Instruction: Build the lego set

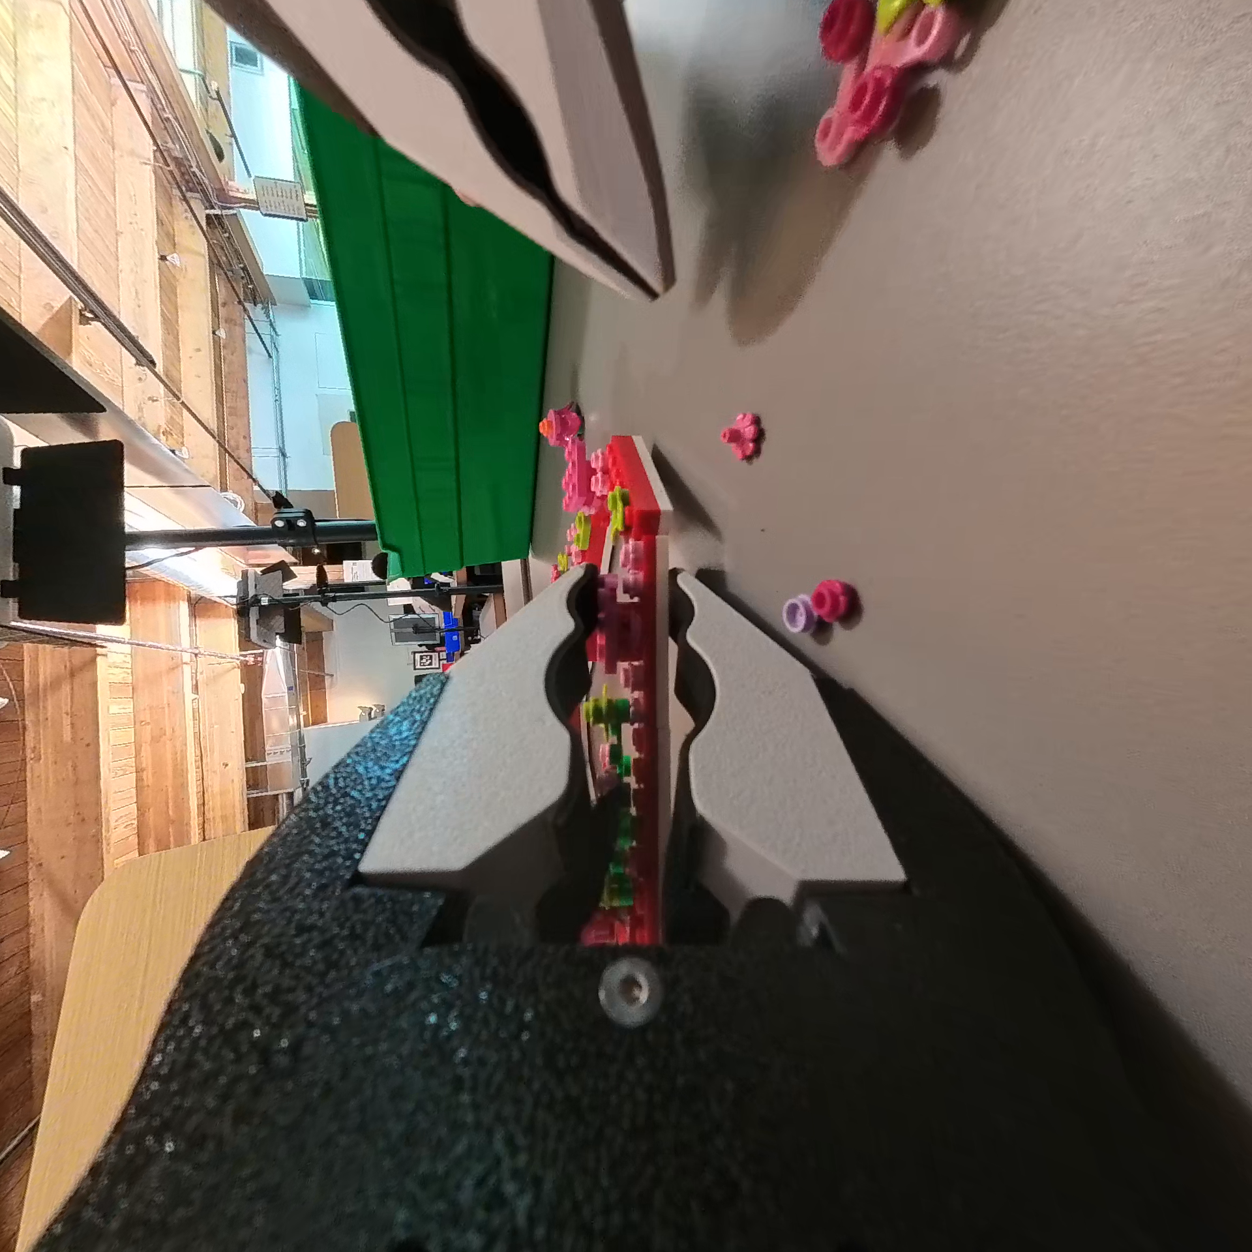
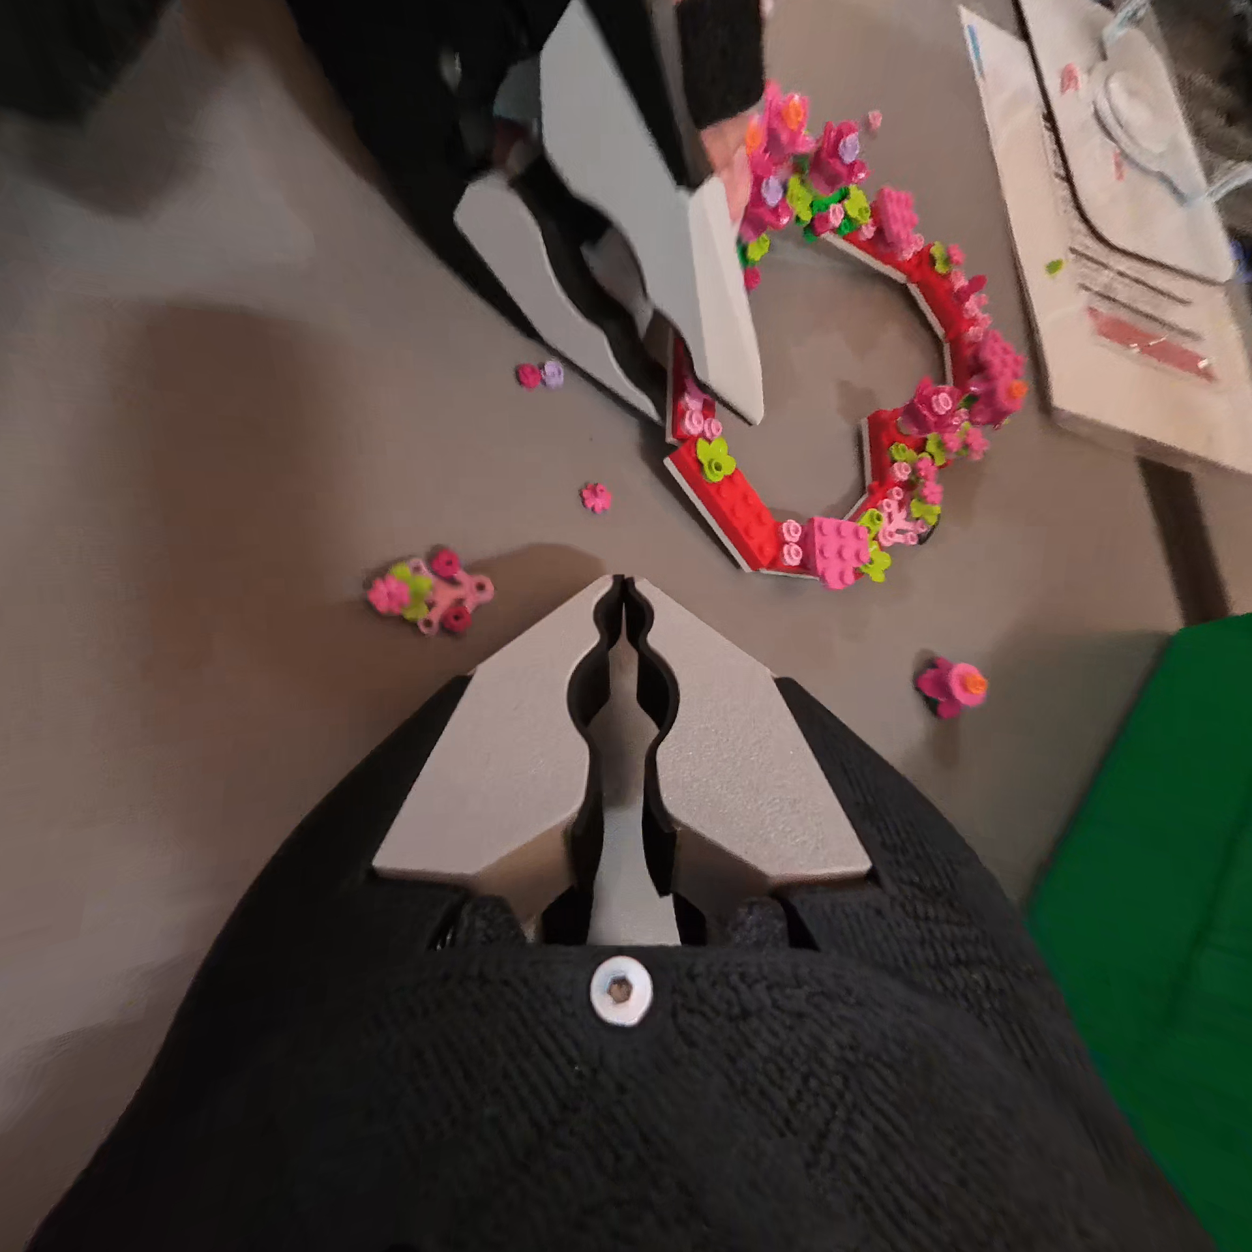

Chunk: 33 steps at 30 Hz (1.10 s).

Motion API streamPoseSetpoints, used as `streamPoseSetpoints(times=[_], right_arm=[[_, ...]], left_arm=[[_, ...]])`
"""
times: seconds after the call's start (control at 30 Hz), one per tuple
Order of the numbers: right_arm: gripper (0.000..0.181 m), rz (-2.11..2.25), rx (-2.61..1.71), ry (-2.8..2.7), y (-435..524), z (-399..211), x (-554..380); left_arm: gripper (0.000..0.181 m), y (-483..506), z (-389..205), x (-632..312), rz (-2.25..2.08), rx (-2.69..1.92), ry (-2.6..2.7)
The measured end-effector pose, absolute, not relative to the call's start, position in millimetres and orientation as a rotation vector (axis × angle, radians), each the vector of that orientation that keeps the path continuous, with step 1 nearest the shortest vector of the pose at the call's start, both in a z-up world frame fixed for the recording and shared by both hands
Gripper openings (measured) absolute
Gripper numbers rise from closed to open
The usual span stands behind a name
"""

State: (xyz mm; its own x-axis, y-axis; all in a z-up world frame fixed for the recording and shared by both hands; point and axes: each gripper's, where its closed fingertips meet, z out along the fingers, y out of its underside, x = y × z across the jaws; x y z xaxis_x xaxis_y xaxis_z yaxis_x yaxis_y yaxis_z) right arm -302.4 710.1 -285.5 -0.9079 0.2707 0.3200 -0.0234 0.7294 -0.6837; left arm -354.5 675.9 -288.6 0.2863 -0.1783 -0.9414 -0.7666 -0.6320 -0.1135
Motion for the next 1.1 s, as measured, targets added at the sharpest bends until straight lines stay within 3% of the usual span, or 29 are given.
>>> streamPoseSetpoints(times=[0.17,0.63,0.9,1.1], right_arm=[[0.014,1.303,-0.442,-2.599,691,-282,-301],[0.005,1.109,-0.393,-2.600,685,-299,-314],[0.000,0.116,0.465,-2.254,717,-289,-307],[0.001,-0.210,1.019,-2.069,713,-301,-289]], left_arm=[[0.017,676,-288,-354,1.355,-1.991,0.847],[0.018,677,-288,-353,1.374,-1.974,0.871],[0.018,677,-287,-352,1.394,-1.968,0.885],[0.018,677,-287,-352,1.397,-1.968,0.887]])
